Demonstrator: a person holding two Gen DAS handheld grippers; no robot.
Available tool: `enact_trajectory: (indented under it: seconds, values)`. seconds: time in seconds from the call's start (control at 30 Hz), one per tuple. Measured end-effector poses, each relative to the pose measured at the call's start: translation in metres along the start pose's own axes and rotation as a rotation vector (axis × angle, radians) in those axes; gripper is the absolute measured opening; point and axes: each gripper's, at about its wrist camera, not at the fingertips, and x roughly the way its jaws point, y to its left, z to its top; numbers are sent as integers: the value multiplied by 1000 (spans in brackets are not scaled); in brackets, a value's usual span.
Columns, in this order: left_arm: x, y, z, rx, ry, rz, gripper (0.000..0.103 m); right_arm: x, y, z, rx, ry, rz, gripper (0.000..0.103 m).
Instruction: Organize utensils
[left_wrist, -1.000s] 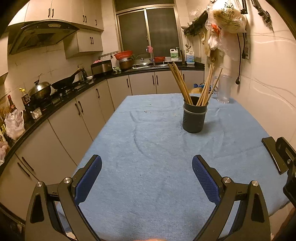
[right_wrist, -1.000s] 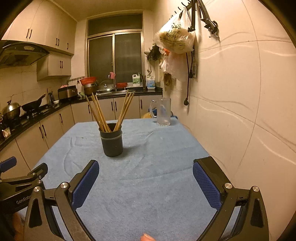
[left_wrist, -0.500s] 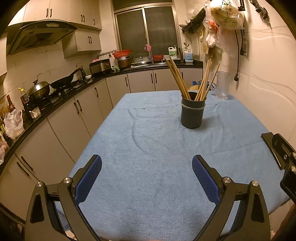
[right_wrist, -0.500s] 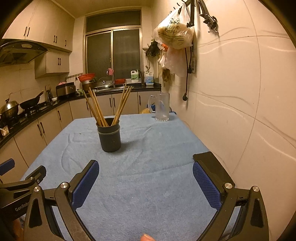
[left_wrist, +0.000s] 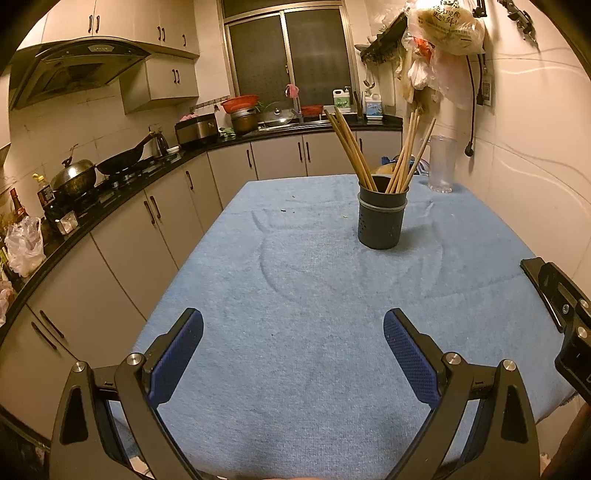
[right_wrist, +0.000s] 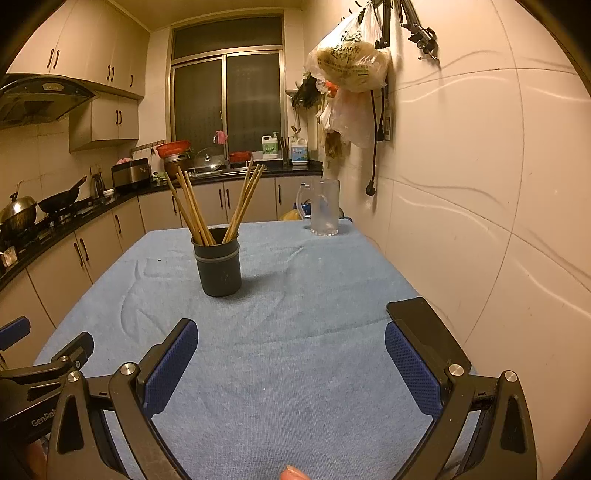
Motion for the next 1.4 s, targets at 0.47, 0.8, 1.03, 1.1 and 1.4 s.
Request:
enact_trajectory:
  seconds: [0.47,0.8,1.03,1.1,1.4]
  values:
    - [1,-1,-2,0,7,-6,98,2,1,-1,-7,9,-1,103]
    - [2,-1,-3,-1,10,-6,98,1,2,-2,-9,11,-2,103]
    - [2,-2,-3,1,10,-5,98,1,1,-4,-12,14,-1,103]
    - [2,-2,-3,0,10,-6,98,2,1,-4,-13,14,-2,103]
    - [2,-2,-3,0,10,-6,98,2,1,-4,-14,15,-1,103]
